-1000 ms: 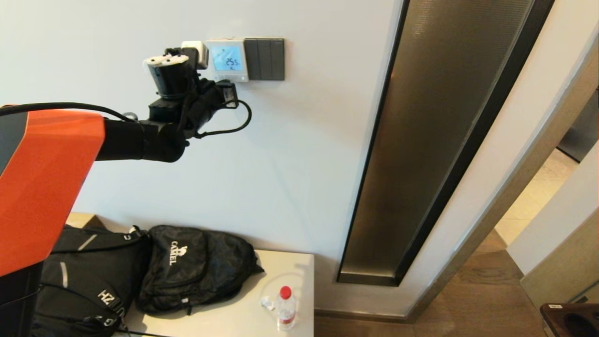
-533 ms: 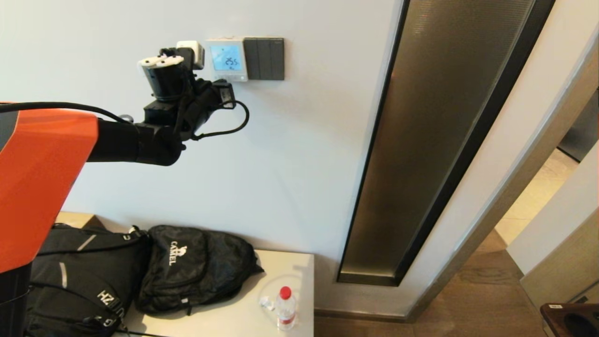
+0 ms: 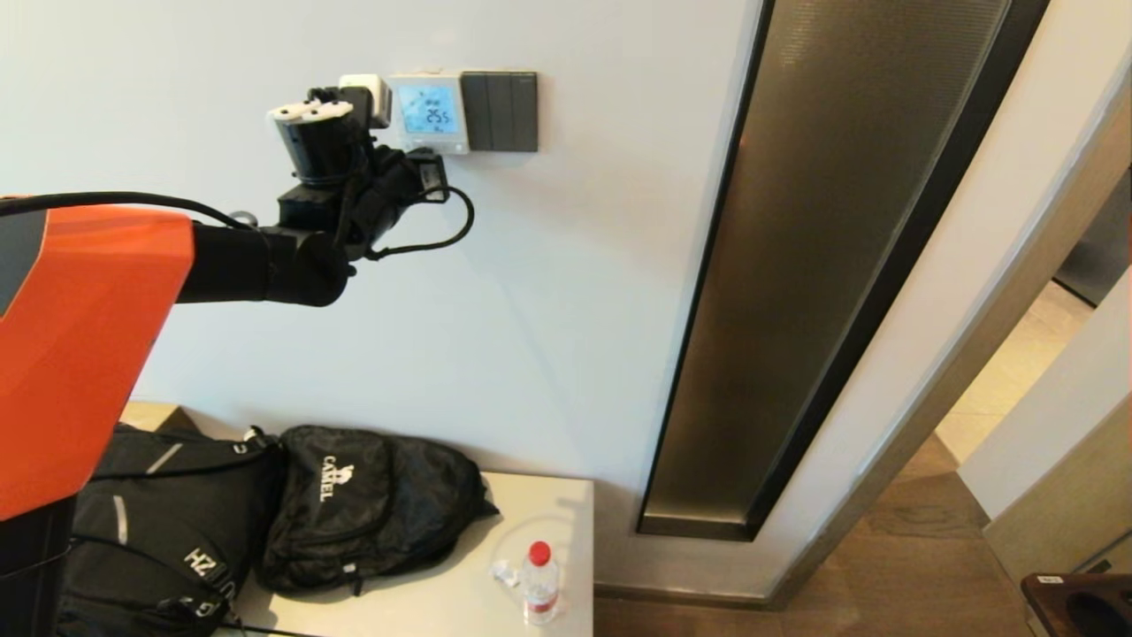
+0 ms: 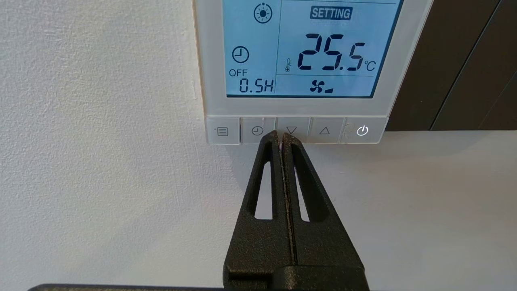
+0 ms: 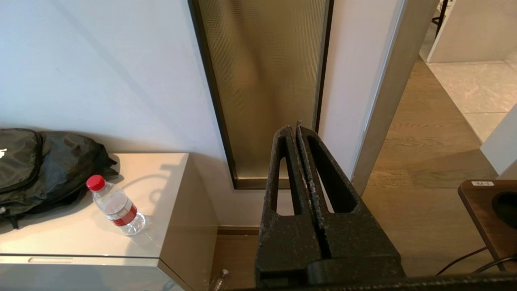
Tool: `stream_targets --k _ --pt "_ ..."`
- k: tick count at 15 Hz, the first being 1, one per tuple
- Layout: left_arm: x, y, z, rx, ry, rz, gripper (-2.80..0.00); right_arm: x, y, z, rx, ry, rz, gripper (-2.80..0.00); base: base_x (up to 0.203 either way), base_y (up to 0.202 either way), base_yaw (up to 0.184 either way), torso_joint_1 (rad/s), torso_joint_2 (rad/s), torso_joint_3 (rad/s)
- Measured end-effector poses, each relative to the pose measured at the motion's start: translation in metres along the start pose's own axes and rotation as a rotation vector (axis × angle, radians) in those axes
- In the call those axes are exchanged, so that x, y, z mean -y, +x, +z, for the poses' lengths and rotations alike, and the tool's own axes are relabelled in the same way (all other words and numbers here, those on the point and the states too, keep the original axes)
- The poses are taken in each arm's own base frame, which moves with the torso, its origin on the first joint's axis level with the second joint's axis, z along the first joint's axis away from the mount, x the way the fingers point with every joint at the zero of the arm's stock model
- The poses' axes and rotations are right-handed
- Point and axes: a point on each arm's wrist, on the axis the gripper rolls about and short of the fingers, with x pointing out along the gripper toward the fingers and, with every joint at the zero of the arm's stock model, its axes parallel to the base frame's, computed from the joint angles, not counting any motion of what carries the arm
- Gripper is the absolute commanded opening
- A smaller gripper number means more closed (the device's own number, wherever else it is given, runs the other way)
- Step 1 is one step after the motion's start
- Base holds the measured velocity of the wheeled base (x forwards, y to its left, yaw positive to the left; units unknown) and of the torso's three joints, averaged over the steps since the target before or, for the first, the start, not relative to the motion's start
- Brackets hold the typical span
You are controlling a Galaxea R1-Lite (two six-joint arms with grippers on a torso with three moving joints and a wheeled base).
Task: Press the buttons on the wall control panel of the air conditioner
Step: Press the temperature decrease button
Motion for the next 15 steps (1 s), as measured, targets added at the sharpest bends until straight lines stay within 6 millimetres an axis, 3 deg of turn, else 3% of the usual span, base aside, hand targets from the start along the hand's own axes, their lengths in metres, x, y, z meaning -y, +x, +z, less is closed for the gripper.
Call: stream_targets --k 7,15 --pt "-0.001 -0.004 -0.005 0.000 0.000 0.005 -2.80 0.000 0.000 0.000 0.000 0.000 0.000 -2.80 0.000 0.000 0.000 0.000 0.00 0.000" --pt "-0.001 -0.010 0.003 0.010 -0.001 0.002 -2.80 0.000 0.000 0.000 0.000 0.000 0.000 -2.80 0.000 0.000 0.000 0.000 0.00 0.000"
